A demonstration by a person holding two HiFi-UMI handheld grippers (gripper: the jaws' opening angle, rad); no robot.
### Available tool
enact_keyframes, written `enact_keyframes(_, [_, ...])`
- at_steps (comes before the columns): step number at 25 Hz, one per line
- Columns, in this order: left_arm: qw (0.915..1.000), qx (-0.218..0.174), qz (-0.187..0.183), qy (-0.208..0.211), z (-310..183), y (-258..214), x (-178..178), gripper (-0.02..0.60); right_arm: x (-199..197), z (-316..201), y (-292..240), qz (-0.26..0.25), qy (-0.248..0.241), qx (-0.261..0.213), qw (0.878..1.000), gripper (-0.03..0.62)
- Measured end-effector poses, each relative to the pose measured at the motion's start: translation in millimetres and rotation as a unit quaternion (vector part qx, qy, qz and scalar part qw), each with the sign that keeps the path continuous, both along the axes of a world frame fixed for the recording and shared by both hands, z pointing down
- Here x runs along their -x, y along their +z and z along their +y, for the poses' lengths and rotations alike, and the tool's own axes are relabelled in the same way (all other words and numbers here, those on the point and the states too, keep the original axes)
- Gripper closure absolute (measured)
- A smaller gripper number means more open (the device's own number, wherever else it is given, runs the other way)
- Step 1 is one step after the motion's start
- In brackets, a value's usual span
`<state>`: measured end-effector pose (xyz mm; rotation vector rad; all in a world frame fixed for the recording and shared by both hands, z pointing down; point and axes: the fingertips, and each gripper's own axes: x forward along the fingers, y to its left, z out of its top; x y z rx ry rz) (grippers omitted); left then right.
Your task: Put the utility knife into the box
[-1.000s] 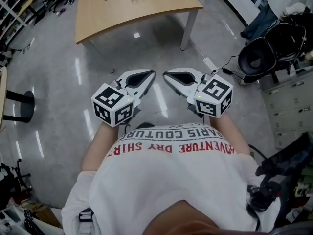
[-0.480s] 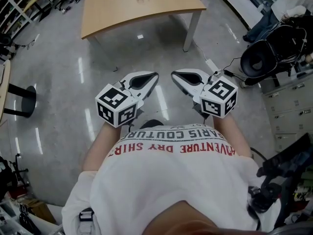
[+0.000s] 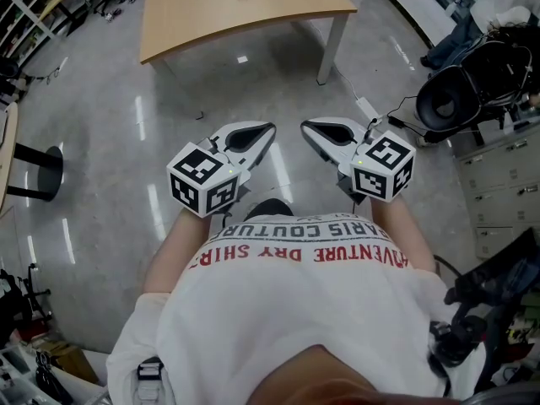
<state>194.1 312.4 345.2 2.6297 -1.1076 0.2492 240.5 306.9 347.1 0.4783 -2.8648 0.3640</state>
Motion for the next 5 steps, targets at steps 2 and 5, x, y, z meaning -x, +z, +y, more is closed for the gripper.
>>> enact_keyframes(2, [1.0000, 0.000, 0.000, 0.001, -1.5, -0.4, 1.1, 0.579, 0.7, -1.0, 1.0, -0.002, 0.001, 0.003, 1.000, 0.593])
enact_keyframes(5, [1.0000, -0.001, 0.001, 0.001, -3.0, -1.2, 1.9, 0.578, 0.6, -1.4, 3.3, 0.000, 0.001, 0.005, 1.000, 0.593])
